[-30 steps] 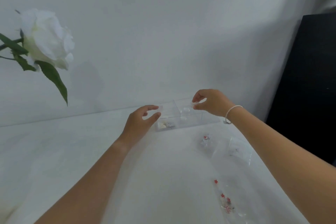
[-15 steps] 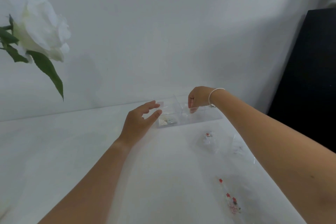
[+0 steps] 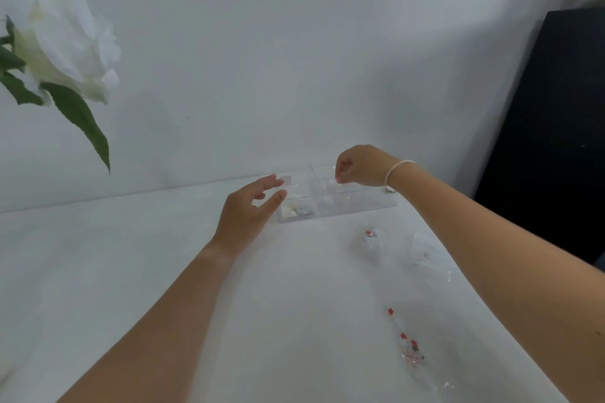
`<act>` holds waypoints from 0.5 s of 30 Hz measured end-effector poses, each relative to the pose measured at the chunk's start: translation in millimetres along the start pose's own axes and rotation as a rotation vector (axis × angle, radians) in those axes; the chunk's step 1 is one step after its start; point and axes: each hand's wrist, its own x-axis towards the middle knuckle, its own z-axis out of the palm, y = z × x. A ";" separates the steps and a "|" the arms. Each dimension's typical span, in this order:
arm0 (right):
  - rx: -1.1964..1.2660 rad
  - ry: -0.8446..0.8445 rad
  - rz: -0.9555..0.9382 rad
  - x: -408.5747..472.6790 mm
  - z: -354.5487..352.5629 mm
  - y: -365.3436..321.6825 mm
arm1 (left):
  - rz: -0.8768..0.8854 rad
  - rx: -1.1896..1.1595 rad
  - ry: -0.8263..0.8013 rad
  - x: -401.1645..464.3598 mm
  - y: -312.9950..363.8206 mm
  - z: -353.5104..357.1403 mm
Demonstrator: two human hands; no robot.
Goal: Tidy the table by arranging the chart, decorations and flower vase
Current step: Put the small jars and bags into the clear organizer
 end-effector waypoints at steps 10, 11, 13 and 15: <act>0.395 0.242 0.097 -106.7 8.8 56.1 | 0.167 0.090 0.161 -14.5 20.7 7.5; 0.357 0.172 0.119 -113.3 10.0 63.5 | 0.209 0.130 0.163 -18.9 26.4 10.8; 0.302 0.017 0.172 -122.6 11.5 75.4 | 0.283 0.201 0.121 -30.4 38.4 19.8; 0.279 -0.101 0.223 -127.7 13.2 82.1 | 0.331 0.226 0.049 -44.9 50.2 31.1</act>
